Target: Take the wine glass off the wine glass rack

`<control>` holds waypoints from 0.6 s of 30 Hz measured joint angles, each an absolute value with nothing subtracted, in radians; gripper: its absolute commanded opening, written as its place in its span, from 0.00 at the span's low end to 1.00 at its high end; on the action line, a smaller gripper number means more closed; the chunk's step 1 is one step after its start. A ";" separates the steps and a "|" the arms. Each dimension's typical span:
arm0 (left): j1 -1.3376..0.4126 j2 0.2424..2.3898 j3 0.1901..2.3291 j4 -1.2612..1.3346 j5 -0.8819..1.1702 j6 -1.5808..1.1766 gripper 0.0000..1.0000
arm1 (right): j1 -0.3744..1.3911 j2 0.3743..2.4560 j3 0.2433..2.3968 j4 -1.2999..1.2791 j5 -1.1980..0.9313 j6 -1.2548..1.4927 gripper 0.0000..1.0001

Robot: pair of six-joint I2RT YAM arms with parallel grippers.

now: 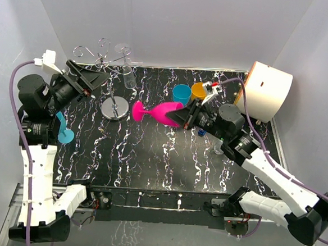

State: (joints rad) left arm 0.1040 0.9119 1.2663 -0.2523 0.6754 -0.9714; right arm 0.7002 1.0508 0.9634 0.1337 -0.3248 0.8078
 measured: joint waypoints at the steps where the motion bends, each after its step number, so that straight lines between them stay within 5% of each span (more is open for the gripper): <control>1: 0.104 0.913 1.301 -0.306 0.648 -0.920 0.99 | 0.700 1.021 0.939 0.060 -0.293 0.775 0.00; 10: 0.104 0.832 1.361 -0.554 0.449 -0.677 0.99 | 0.699 0.987 0.868 -0.485 -0.076 0.546 0.00; 18: 0.104 0.824 1.361 -0.610 0.397 -0.630 0.99 | 0.699 1.252 1.148 -0.780 0.158 0.373 0.00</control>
State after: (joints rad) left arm 0.1040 0.8238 1.3605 -0.6102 0.3965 -0.6304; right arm 0.6994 1.2522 1.1477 -0.7799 0.1581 0.3725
